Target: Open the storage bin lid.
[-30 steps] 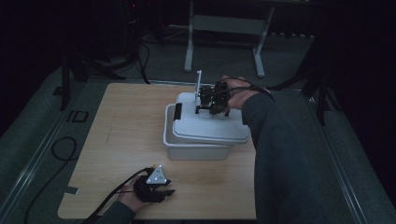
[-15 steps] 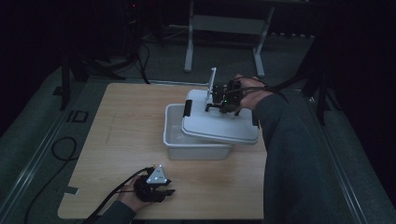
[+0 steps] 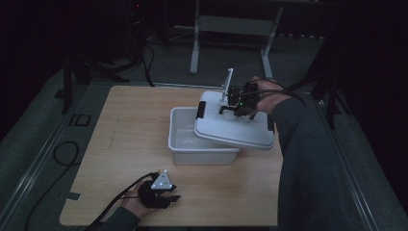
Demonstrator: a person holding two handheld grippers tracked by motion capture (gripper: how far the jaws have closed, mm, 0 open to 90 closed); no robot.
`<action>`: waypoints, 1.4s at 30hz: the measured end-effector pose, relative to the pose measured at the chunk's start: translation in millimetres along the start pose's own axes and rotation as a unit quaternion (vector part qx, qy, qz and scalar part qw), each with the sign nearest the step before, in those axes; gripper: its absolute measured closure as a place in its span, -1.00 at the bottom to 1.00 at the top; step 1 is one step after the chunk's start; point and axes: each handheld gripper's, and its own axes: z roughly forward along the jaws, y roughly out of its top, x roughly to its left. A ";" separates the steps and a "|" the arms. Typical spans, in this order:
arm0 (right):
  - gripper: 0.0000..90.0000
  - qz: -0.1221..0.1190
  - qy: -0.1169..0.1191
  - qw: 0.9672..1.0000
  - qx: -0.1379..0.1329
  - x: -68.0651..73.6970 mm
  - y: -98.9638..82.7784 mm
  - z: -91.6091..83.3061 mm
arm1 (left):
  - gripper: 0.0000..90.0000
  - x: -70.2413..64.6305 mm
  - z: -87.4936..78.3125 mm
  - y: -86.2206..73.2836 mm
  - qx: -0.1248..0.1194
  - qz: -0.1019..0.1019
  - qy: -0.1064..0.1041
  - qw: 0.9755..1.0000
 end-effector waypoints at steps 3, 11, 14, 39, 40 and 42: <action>0.87 0.005 0.000 1.000 0.002 -0.5 -2.8 -0.3 | 0.33 -0.2 0.1 -0.1 0.000 0.000 0.001 1.000; 0.87 0.015 0.001 1.000 0.005 -1.7 -11.4 1.0 | 0.33 -0.2 0.1 -0.1 -0.001 0.000 0.000 1.000; 0.87 0.021 0.001 1.000 0.007 -2.9 -18.2 1.9 | 0.33 0.0 0.1 0.0 0.000 0.001 0.000 1.000; 0.87 0.069 -0.002 0.997 0.016 -8.5 -55.2 5.9 | 0.33 0.1 0.3 0.0 -0.001 0.001 0.000 1.000; 0.87 0.072 -0.003 0.997 0.016 -8.8 -56.7 5.9 | 0.33 0.1 0.2 0.0 -0.001 0.001 0.000 1.000; 0.87 0.078 -0.003 0.997 0.016 -9.4 -60.1 5.6 | 0.33 0.2 0.2 0.0 -0.001 0.001 -0.001 1.000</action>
